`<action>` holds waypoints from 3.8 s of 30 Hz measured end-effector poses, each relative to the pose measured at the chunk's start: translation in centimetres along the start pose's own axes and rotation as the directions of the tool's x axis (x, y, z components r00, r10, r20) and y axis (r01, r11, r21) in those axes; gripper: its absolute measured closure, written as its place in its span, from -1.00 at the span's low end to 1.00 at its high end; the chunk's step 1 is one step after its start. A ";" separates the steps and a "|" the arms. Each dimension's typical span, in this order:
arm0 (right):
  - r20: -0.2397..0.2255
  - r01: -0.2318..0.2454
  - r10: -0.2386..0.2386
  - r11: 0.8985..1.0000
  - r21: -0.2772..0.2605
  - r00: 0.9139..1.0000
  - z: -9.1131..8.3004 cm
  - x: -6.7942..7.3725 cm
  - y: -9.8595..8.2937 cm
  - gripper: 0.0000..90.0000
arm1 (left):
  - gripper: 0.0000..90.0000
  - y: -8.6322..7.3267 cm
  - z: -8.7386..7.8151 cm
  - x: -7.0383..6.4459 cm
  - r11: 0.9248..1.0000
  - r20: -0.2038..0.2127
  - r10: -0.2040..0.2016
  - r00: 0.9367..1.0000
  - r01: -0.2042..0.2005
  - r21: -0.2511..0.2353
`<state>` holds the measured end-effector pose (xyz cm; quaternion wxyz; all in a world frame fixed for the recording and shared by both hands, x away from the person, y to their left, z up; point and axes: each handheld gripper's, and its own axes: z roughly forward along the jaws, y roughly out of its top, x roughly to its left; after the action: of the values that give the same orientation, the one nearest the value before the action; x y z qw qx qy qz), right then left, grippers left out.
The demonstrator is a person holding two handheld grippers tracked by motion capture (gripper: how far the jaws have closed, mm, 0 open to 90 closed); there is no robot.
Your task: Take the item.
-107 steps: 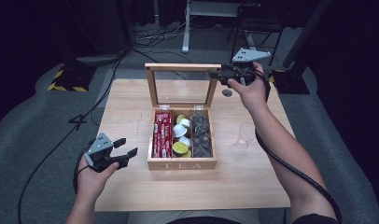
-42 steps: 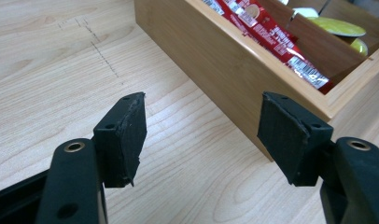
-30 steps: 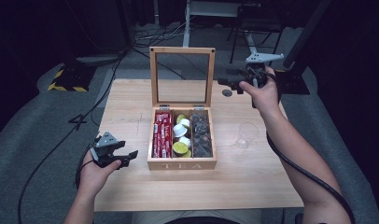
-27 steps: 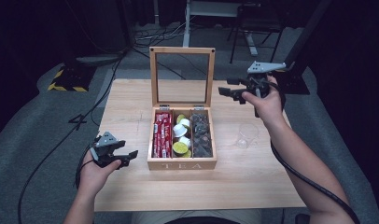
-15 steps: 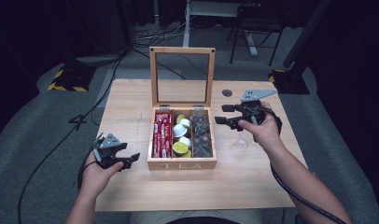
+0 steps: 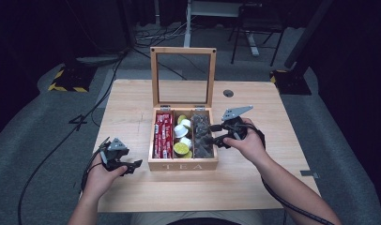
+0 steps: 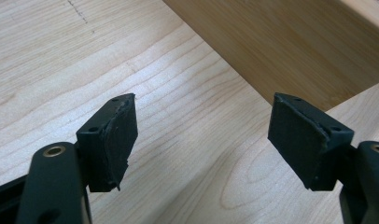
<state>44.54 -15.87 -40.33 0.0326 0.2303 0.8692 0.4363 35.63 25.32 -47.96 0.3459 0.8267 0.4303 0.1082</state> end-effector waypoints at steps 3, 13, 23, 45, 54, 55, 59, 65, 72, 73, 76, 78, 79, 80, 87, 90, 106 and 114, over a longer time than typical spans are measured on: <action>-0.005 0.015 -0.015 0.999 0.036 1.000 0.9 0.2 -0.3 -0.18 | -0.45 0.0 0.1 -0.1 1.000 0.003 0.002 1.000 -0.002 0.005; -0.001 0.065 -0.066 0.991 0.116 0.998 2.9 0.0 -1.0 -0.05 | -0.44 -0.1 0.3 -0.2 1.000 0.010 0.007 1.000 -0.007 0.008; 0.010 0.104 -0.107 0.983 0.148 0.994 3.3 -0.1 -0.7 0.48 | -0.42 -0.2 0.3 -0.3 1.000 0.009 0.010 1.000 -0.010 0.007; -0.011 0.051 -0.051 0.997 -0.050 0.999 -0.2 0.0 0.8 0.69 | -0.42 0.2 0.0 0.0 1.000 0.006 0.005 1.000 -0.005 -0.016; 0.042 0.045 -0.040 0.991 -0.127 0.998 -3.5 -0.1 0.9 0.69 | -0.43 1.3 -0.7 1.1 0.999 0.002 0.003 1.000 -0.003 -0.043; 0.052 0.044 -0.037 0.991 -0.130 0.998 -3.9 -0.3 0.9 0.69 | -0.43 1.4 -0.7 1.1 0.999 -0.005 -0.003 1.000 0.003 -0.050; 0.091 0.038 -0.025 0.988 -0.150 0.996 -5.6 -0.8 0.8 0.69 | -0.42 1.6 -0.8 1.4 0.998 -0.014 -0.010 1.000 0.010 -0.059; 0.153 0.021 0.004 0.987 -0.158 0.988 -7.8 -1.9 0.3 0.69 | -0.42 1.9 -0.5 1.6 0.998 -0.020 -0.025 0.999 0.024 -0.052; 0.220 0.002 0.033 0.988 -0.157 0.975 -10.6 -3.3 -0.7 0.69 | -0.42 1.9 -0.2 1.5 0.999 -0.019 -0.023 1.000 0.022 -0.050; 0.224 0.001 0.035 0.988 -0.157 0.974 -10.7 -3.4 -0.7 0.69 | -0.42 1.8 -0.2 1.5 0.999 -0.016 -0.024 1.000 0.023 -0.046; 0.250 -0.007 0.046 0.988 -0.153 0.967 -11.6 -3.9 -1.3 0.69 | -0.42 1.8 -0.1 1.4 0.999 -0.019 -0.020 1.000 0.019 -0.044; 0.265 -0.014 0.054 0.988 -0.153 0.963 -12.1 -4.1 -1.7 0.69 | -0.42 1.8 0.0 1.3 0.999 -0.017 -0.022 1.000 0.021 -0.040; 0.275 -0.015 0.057 0.988 -0.150 0.960 -12.3 -4.3 -2.0 0.69 | -0.42 1.7 0.0 1.3 0.999 -0.018 -0.021 1.000 0.020 -0.041; 0.281 -0.023 0.064 0.989 -0.148 0.957 -12.5 -4.4 -2.4 0.69 | -0.42 1.7 0.0 1.3 0.999 -0.017 -0.022 1.000 0.021 -0.041; 0.311 -0.066 0.100 0.991 -0.118 0.945 -12.6 -5.3 -4.9 0.69 | -0.42 1.6 0.1 1.2 0.999 -0.015 -0.022 1.000 0.022 -0.032; 0.316 -0.079 0.109 0.991 -0.107 0.943 -12.2 -5.8 -5.7 0.69 | -0.42 1.6 0.2 1.1 0.999 -0.016 -0.023 1.000 0.022 -0.034; 0.313 -0.116 0.137 0.990 -0.085 0.940 -10.1 -6.3 -7.0 0.28 | -0.42 1.5 0.0 1.3 0.999 -0.018 -0.033 0.999 0.032 -0.042; 0.322 -0.119 0.157 0.984 -0.133 0.934 -11.6 -6.1 -6.9 0.10 | -0.43 1.7 0.1 1.2 0.999 0.002 -0.023 1.000 0.024 -0.048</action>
<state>44.42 -30.72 -39.39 0.1601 0.3586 0.8073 0.4404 37.52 25.55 -47.02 0.3672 0.8131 0.4370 0.1139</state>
